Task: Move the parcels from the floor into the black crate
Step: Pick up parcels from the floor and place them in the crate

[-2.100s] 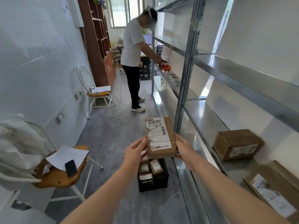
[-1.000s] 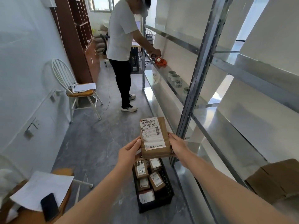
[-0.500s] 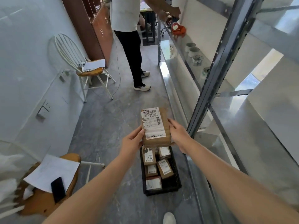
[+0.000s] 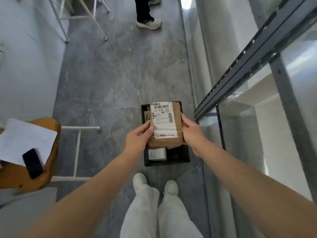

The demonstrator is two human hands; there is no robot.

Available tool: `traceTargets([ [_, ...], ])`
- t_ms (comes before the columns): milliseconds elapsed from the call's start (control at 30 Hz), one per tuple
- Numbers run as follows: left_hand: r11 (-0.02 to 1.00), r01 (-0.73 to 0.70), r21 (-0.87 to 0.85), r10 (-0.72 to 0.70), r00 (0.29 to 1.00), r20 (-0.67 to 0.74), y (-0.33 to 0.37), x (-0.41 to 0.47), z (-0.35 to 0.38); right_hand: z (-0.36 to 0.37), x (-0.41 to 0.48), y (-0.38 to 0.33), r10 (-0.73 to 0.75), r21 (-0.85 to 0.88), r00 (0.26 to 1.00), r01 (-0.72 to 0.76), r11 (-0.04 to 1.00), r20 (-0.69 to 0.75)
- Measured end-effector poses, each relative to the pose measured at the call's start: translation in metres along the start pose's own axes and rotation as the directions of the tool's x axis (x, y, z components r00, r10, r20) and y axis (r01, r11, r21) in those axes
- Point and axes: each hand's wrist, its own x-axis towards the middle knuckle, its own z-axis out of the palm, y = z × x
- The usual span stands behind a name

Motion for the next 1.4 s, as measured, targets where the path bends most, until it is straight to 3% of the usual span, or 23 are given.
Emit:
traceTargets([
  [133, 0.995, 0.1, -0.014, -0.1, 0.994, -0.031, -0.078, 0.055, -0.01, 0.018, 0.065, 0.06, 0.048, -0.15, 0.998, -0.053, 0.987, -0.034],
  [267, 0.981, 0.194, -0.019, -0.195, 0.98, -0.049, -0.157, 0.105, -0.018, 0.037, 0.112, 0.137, 0.126, -0.207, 0.992, -0.118, 0.971, 0.027],
  [467, 0.945, 0.291, 0.153, -0.29, 0.957, -0.029, -0.253, 0.171, -0.024, 0.062, 0.171, 0.233, 0.271, -0.219, 0.963, -0.263, 0.94, 0.006],
  [700, 0.907, 0.34, 0.25, -0.327, 0.941, -0.09, -0.317, 0.256, -0.012, 0.092, 0.266, 0.307, 0.298, -0.232, 0.953, -0.279, 0.932, 0.052],
  [933, 0.833, 0.271, 0.482, -0.216, 0.962, -0.168, -0.354, 0.297, -0.001, 0.128, 0.325, 0.345, 0.297, -0.274, 0.954, -0.275, 0.921, 0.041],
  [1100, 0.684, 0.104, 0.722, -0.078, 0.995, -0.069, -0.363, 0.282, 0.011, 0.137, 0.33, 0.351, 0.274, -0.241, 0.962, -0.267, 0.933, -0.005],
  [1233, 0.717, 0.023, 0.696, -0.071, 0.997, 0.04, -0.354, 0.278, 0.012, 0.137, 0.318, 0.342, 0.293, -0.302, 0.955, -0.269, 0.915, 0.038],
  [1400, 0.695, -0.025, 0.718, -0.08, 0.99, 0.113, -0.303, 0.262, 0.007, 0.13, 0.289, 0.289, 0.323, -0.207, 0.941, -0.337, 0.918, -0.099],
])
